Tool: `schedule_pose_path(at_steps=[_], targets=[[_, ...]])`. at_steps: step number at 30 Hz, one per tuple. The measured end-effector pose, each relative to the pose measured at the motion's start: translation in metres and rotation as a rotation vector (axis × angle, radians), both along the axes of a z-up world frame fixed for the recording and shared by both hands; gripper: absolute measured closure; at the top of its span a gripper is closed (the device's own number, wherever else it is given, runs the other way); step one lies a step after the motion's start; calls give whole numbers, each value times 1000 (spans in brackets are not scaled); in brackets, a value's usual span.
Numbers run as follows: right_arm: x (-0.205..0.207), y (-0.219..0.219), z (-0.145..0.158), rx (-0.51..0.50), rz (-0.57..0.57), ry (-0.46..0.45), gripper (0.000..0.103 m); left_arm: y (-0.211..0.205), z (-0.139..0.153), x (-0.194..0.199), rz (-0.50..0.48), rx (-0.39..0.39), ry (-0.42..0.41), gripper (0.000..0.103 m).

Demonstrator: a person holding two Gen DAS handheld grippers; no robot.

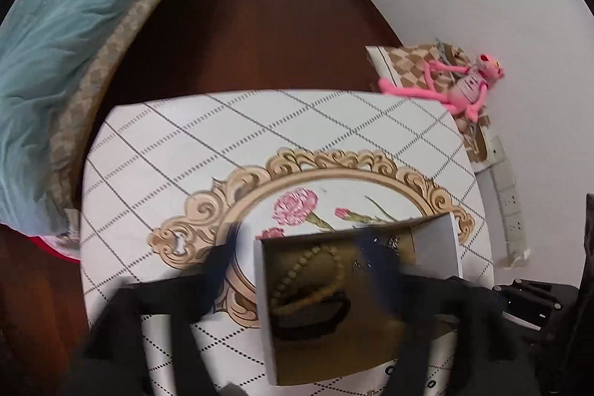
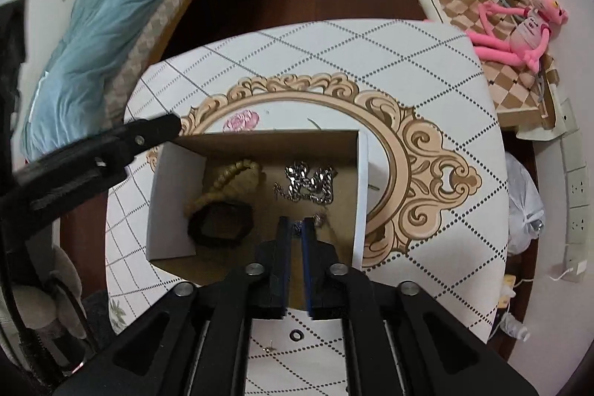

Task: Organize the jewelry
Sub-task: 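Lower both held items into the box and open both grippers, then raise both grippers away from the box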

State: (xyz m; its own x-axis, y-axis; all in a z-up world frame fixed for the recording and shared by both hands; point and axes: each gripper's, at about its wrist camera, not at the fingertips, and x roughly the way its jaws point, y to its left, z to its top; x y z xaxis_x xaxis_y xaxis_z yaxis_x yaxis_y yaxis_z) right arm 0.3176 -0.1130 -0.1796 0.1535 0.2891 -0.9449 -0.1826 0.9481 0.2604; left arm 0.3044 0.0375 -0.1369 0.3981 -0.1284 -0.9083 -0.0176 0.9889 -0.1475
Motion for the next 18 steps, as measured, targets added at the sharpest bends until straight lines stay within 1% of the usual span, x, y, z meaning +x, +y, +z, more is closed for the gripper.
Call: schedule_pose_path(at_steps=[1, 2, 3, 5, 6, 7, 8, 9, 10, 12, 15, 18], targets=[[0, -1, 0, -3, -1, -1, 67, 2, 3, -1, 6, 0, -13, 22], [-1, -1, 1, -2, -3, -3, 60, 3, 4, -1, 10, 8, -15, 22], [-2, -1, 2, 0, -7, -6, 50, 5, 6, -2, 15, 17, -12, 22], [-3, -2, 6, -10, -11, -18, 49, 8, 8, -6, 26, 36, -14, 21], [-5, -3, 8, -14, -13, -26, 49, 9, 9, -8, 29, 47, -16, 17], [-5, -3, 10, -13, -15, -27, 49, 10, 9, -12, 36, 68, -15, 8], [-7, -4, 12, -25, -18, -35, 47, 11, 9, -15, 46, 88, -15, 4], [-8, -3, 14, -47, -18, -50, 37, 12, 8, -20, 56, 107, -20, 3], [-11, -3, 16, -75, -17, -67, 21, 13, 8, -25, 63, 124, -27, 2], [-16, -4, 16, -124, -19, -84, 10, 14, 5, -35, 80, 158, -37, 1], [-25, -6, 10, -184, -29, -94, 10, 16, -2, -48, 100, 190, -37, 1], [-35, -10, 2, -224, -45, -103, 4, 17, -11, -61, 112, 196, -21, 0]])
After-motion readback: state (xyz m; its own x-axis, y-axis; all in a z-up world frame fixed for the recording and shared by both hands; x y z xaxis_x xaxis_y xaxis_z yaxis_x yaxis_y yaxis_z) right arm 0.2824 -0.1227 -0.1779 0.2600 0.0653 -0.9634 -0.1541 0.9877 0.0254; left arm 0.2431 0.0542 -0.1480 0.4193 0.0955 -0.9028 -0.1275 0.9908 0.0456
